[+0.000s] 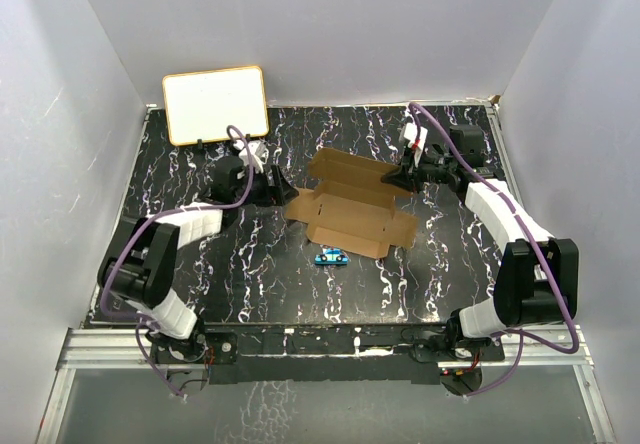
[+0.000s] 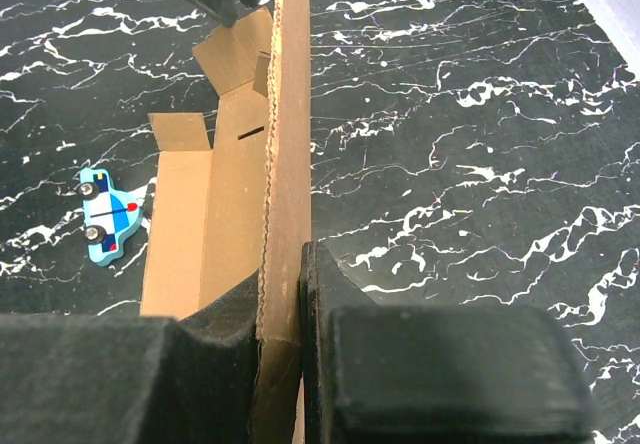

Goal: Fold the paper box

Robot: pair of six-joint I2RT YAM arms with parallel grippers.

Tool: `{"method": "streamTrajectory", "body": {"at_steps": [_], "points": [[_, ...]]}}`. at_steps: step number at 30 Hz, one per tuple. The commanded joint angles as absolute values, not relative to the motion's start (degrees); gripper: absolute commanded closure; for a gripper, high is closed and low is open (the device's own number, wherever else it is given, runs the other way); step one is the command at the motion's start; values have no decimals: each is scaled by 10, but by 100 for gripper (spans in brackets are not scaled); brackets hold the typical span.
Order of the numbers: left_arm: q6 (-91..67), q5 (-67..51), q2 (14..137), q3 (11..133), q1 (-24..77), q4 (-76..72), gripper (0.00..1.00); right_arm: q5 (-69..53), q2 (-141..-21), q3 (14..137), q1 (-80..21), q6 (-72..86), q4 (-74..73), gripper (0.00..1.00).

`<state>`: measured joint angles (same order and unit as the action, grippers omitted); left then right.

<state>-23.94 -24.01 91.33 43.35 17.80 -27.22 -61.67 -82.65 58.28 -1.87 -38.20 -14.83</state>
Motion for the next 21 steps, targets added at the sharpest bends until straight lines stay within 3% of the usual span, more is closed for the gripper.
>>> {"method": "streamTrajectory", "body": {"at_steps": [1,7,11,14,16,21], "points": [[-219,-220,947,463,188,-238,28,-667,-810,577,-18,-383,-101,92],[-218,-237,986,485,197,-222,49,-671,-817,577,-18,-355,-90,92],[-216,-248,998,490,197,-229,80,-676,-827,580,-17,-328,-82,92],[-214,-251,996,485,197,-249,95,-692,-844,592,-10,-289,-82,92],[-214,-250,992,478,198,-268,100,-711,-864,605,-6,-259,-91,92],[-214,-239,982,460,203,-307,100,-748,-921,631,-2,-173,-101,92]]}}
